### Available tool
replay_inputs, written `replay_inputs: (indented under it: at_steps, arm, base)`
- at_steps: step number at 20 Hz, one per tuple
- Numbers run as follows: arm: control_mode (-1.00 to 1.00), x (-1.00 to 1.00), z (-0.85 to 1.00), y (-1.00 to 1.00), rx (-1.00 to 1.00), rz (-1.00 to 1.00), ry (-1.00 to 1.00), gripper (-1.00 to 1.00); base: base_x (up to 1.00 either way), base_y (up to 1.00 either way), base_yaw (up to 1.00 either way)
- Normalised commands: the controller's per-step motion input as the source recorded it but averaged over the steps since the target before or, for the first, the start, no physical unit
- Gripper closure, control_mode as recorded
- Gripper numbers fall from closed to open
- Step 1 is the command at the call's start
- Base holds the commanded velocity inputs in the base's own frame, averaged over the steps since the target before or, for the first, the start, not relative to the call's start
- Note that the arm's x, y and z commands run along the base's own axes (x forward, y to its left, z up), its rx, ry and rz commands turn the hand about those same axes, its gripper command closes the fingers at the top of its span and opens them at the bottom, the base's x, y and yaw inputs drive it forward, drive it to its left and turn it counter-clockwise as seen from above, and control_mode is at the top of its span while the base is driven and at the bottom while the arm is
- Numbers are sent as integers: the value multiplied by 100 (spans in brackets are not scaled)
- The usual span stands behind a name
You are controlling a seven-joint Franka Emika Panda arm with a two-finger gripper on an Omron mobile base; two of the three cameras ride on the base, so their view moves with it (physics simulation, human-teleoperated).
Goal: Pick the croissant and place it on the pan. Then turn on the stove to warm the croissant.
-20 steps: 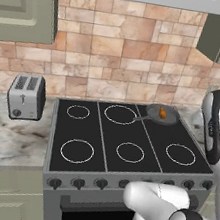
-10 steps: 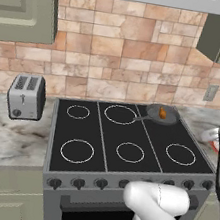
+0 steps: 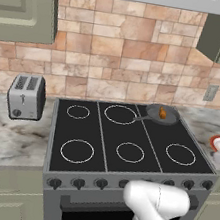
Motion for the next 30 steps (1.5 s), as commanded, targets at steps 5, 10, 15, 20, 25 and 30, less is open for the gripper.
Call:
replay_inputs:
  at_steps: [5,10,15,20,25,30]
  arm:
    - [-100,-29,-17,0,0,4,-26,-100]
    - [-100,-26,-23,0,0,0,-29,-100]
    - [-100,-23,-27,0,0,0,-28,-100]
    - [-100,-6,-32,1,-2,0,-6,-100]
    - [-100,0,-50,5,-1,0,-6,-100]
    - [-100,0,-58,7,0,0,-2,-100]
  base:
    - [0,0,0]
    - [0,0,0]
    - [0,0,0]
    - [0,0,0]
    - [0,0,0]
    - [0,0,0]
